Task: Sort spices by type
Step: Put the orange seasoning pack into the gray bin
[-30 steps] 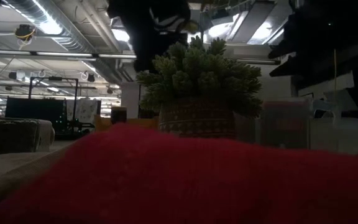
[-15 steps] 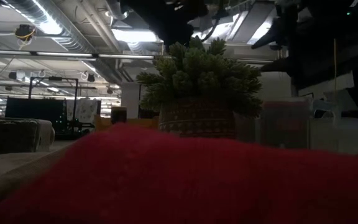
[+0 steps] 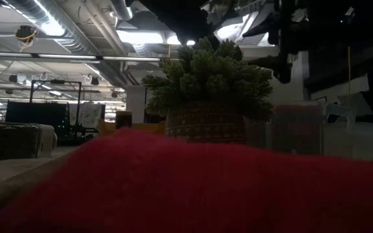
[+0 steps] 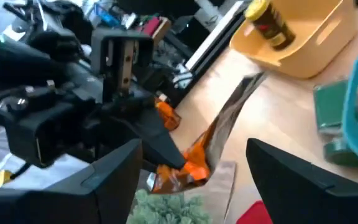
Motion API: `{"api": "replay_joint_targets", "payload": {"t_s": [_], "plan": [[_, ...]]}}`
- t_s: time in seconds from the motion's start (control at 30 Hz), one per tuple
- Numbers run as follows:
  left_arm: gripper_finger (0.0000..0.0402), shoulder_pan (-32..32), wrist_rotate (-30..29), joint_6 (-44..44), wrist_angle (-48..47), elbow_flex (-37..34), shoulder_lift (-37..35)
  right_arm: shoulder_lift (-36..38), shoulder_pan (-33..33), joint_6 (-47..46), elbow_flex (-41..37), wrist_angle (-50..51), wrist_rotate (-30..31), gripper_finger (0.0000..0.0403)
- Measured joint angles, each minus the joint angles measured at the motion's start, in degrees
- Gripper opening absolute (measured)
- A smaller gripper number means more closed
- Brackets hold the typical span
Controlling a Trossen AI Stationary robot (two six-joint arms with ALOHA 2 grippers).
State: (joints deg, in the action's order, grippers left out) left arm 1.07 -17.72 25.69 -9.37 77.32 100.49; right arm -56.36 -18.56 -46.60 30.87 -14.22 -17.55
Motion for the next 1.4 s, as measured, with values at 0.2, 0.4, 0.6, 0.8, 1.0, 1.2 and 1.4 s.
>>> {"api": "replay_joint_targets", "payload": {"t_s": [0.2, 0.4, 0.6, 0.8, 1.0, 1.2, 1.4], "plan": [[0.0011, 0.47, 0.0, 0.02, 0.2, -0.02, 0.0, -3.43, 3.1, -0.04, 0.0, -0.78, 5.44, 0.0289], [0.0014, 1.24, 0.01, -0.09, 0.29, -0.02, 0.0, -6.42, 5.61, 0.32, 0.0, -6.81, 7.23, 0.0289], [0.0011, 2.34, 0.01, -0.13, 1.68, -0.02, 0.0, -8.18, 6.38, -0.66, -0.02, -7.55, 10.52, 0.0289], [0.0015, 2.75, 0.09, 0.24, 1.87, -0.04, 0.0, -8.87, 6.38, -1.04, -0.02, -8.41, 10.5, 0.0265], [0.0012, 2.72, 0.09, 0.24, 2.08, -0.07, 0.0, -8.89, 6.36, -1.08, -0.02, -8.54, 9.31, 0.0171], [0.0022, 2.72, 0.07, 0.97, 2.2, -0.07, 0.0, -8.89, 7.38, 0.3, -0.02, -8.53, 8.68, 0.0054], [0.0055, 2.72, 0.07, 0.74, 2.51, -0.07, 0.0, -8.89, 7.45, 1.59, -0.02, -8.23, 8.33, 0.0029]]}}
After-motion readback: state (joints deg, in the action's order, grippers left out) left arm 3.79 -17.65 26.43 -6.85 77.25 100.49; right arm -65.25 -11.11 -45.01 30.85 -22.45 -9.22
